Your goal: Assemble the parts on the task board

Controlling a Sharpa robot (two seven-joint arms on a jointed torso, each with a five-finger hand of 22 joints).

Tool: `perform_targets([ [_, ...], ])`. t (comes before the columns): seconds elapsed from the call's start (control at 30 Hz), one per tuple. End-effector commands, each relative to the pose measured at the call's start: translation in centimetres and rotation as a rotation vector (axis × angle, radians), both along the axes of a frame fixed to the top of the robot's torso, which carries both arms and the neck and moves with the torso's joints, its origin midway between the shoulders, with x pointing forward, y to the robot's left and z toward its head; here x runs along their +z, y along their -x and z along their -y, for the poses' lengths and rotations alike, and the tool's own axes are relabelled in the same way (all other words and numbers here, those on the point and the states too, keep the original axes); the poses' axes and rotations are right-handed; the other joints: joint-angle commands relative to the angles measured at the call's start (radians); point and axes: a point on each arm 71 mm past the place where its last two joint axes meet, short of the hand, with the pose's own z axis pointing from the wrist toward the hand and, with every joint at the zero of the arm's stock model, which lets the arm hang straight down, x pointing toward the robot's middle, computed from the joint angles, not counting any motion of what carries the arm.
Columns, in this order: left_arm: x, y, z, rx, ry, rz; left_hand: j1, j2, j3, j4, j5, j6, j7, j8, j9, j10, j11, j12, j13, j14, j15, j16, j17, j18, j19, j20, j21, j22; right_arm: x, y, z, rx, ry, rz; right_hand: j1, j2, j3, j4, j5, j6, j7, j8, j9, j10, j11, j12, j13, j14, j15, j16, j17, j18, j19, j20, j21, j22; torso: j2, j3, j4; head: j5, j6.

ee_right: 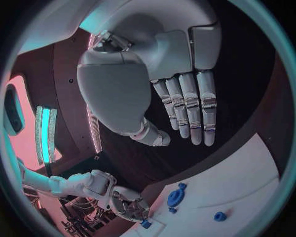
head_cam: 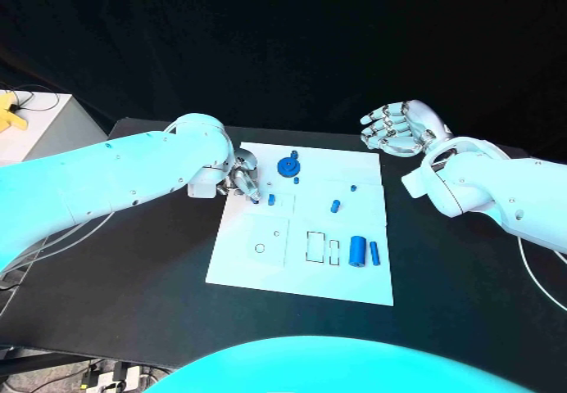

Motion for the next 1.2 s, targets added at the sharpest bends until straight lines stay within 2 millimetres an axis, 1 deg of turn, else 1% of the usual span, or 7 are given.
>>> perform_targets([
  [0.03, -0.53, 0.19, 0.3, -0.011, -0.002, -0.018, 0.003, 0.011, 0.204, -0.2, 0.004, -0.001, -0.004, -0.001, 0.002, 0.003, -0.006, -0.005, -0.001, 0.065, -0.01, 0.003, 0.134, -0.018, 0.003, 0.0, 0.002, -0.002, 0.0, 0.08, -0.2, 0.02, 0.001, 0.002, -0.011, -0.002, 0.001, -0.007, 0.005, -0.005, 0.047, 0.006, -0.001, 0.002, 0.008, -0.004, -0.002, 0.007, 0.001, -0.004, -0.001, 0.012, 0.003, 0.002, 0.001, -0.001, 0.0, 0.0004, -0.0004, 0.001, 0.0],
  [0.3, -0.7, 0.2, 0.48, -0.015, -0.003, -0.045, 0.002, 0.011, 0.205, -0.199, 0.003, -0.001, -0.003, -0.002, 0.002, 0.004, -0.006, -0.006, -0.001, 0.065, -0.01, 0.002, 0.133, -0.017, 0.001, 0.0, 0.0, -0.006, -0.01, 0.08, -0.2, 0.02, 0.001, 0.001, -0.011, -0.002, 0.001, -0.007, 0.005, -0.005, 0.047, 0.006, -0.001, 0.002, 0.008, -0.004, -0.002, 0.007, 0.001, -0.004, -0.001, 0.012, 0.003, 0.002, 0.001, -0.001, -0.001, 0.0004, -0.0002, -0.002, 0.0],
  [0.47, -0.72, -0.04, 0.37, 0.007, 0.015, -0.041, -0.021, 0.014, 0.185, -0.18, -0.009, -0.007, -0.002, -0.01, 0.002, 0.009, -0.004, -0.007, -0.001, 0.064, -0.007, 0.0, 0.129, -0.017, -0.006, 0.002, -0.005, -0.013, -0.01, 0.09, -0.17, 0.019, 0.001, 0.0, -0.011, -0.002, 0.001, -0.007, 0.005, -0.005, 0.047, 0.006, -0.001, 0.002, 0.008, -0.004, -0.002, 0.007, 0.001, -0.004, -0.001, 0.012, 0.003, 0.002, 0.001, -0.001, -0.001, -0.0002, 0.0013, -0.005, 0.0],
  [0.77, -0.69, -0.3, 0.16, 0.035, 0.037, -0.019, -0.132, -0.015, -0.035, -0.056, -0.028, -0.002, -0.005, -0.071, -0.031, -0.005, -0.002, -0.006, -0.003, 0.055, -0.004, -0.015, 0.107, -0.015, -0.011, 0.006, -0.034, -0.038, 0.0, 0.1, -0.13, 0.019, 0.001, 0.0, -0.012, -0.002, 0.001, -0.008, 0.005, -0.006, 0.047, 0.006, -0.001, 0.001, 0.008, -0.004, -0.002, 0.007, 0.001, -0.004, -0.001, 0.011, 0.004, 0.002, 0.001, -0.003, -0.001, 0.0, 0.0003, -0.004, 0.0],
  [0.93, -0.68, -0.37, 0.04, 0.039, 0.035, -0.011, -0.137, -0.021, -0.116, -0.022, -0.031, 0.005, -0.002, -0.082, -0.037, -0.01, 0.001, -0.005, -0.002, 0.054, -0.002, -0.016, 0.105, -0.014, -0.01, 0.008, -0.04, -0.044, -0.01, 0.11, -0.1, 0.019, 0.002, 0.0, -0.012, -0.002, 0.001, -0.008, 0.005, -0.006, 0.047, 0.006, -0.001, 0.001, 0.008, -0.004, -0.002, 0.007, 0.001, -0.004, -0.001, 0.011, 0.004, 0.002, 0.001, -0.003, -0.001, -0.0002, 0.0006, -0.005, 0.0],
  [1.0, -0.66, -0.42, -0.04, 0.042, 0.032, -0.005, -0.131, -0.021, -0.186, 0.006, -0.032, 0.006, 0.0, -0.087, -0.038, -0.014, 0.003, -0.005, -0.001, 0.053, 0.0, -0.018, 0.103, -0.013, -0.01, 0.009, -0.044, -0.048, -0.01, 0.11, -0.09, 0.018, 0.002, -0.001, -0.012, -0.002, 0.001, -0.008, 0.005, -0.006, 0.047, 0.006, -0.001, 0.001, 0.008, -0.004, -0.002, 0.007, 0.001, -0.004, -0.001, 0.011, 0.004, 0.002, 0.001, -0.003, -0.001, -0.0002, 0.0011, -0.005, 0.0],
  [1.2, -0.66, -0.46, -0.15, 0.044, 0.027, 0.001, -0.11, -0.018, -0.245, 0.03, -0.032, 0.01, -0.001, -0.087, -0.036, -0.018, 0.003, -0.007, -0.003, 0.052, 0.0, -0.019, 0.101, -0.013, -0.009, 0.009, -0.048, -0.051, -0.01, 0.11, -0.09, 0.019, 0.002, -0.001, -0.012, -0.002, 0.001, -0.008, 0.005, -0.006, 0.047, 0.006, -0.001, 0.001, 0.008, -0.004, -0.002, 0.007, 0.001, -0.004, -0.001, 0.011, 0.004, 0.002, 0.001, -0.003, -0.002, -0.0004, 0.001, -0.005, 0.0],
])
